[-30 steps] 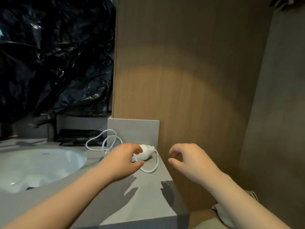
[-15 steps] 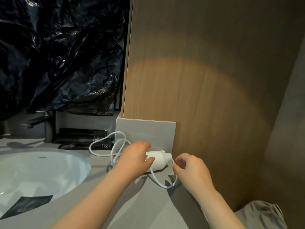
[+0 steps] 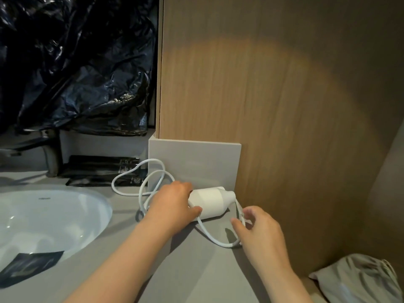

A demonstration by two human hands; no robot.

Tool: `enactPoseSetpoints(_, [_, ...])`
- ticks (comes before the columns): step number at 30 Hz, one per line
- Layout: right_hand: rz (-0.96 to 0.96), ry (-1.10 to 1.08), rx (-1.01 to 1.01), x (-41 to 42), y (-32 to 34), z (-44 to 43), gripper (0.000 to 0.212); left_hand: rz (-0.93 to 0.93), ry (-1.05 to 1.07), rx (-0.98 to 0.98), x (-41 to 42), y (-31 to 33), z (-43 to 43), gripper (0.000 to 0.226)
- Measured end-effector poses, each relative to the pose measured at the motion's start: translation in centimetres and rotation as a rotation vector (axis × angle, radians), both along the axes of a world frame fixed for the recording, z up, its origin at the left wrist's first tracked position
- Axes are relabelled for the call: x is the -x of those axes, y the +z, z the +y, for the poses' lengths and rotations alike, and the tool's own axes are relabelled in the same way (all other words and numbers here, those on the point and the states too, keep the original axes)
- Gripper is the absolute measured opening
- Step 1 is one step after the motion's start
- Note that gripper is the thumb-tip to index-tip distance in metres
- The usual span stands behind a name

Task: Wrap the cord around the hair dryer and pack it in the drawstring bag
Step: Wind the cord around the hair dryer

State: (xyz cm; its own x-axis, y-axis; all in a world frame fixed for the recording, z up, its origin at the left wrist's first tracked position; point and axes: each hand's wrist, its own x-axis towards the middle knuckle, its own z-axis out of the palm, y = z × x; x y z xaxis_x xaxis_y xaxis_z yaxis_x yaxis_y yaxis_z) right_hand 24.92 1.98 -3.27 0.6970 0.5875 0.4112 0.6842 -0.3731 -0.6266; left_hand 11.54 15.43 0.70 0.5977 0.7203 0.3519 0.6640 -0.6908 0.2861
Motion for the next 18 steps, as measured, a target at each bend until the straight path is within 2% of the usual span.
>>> enactPoseSetpoints(2, [0.059,0.014,0.033,0.0,-0.1,0.1,0.034,0.073,-0.012,0.046,0.2,0.1,-0.1,0.031])
enactPoseSetpoints(4, [0.094,0.026,0.046,0.0,-0.2,0.1,0.037,0.125,-0.019,0.124,0.3,-0.3,0.0,0.046])
enactPoseSetpoints(6, [0.112,0.043,0.046,0.0,-0.3,0.2,0.033,0.111,-0.029,0.168,0.3,-0.7,-0.1,0.055])
enactPoseSetpoints(10, [0.157,0.07,-0.006,0.0,-0.3,0.3,0.023,0.03,-0.042,0.104,0.3,-1.4,0.3,0.069])
enactPoseSetpoints(13, [0.196,0.074,-0.066,-0.1,-0.5,0.4,0.028,-0.041,-0.04,0.105,0.2,-1.6,0.6,0.067])
enactPoseSetpoints(18, [0.32,0.121,-0.228,-0.2,-0.4,0.5,0.023,-0.097,-0.061,0.075,0.0,-1.6,0.9,0.054])
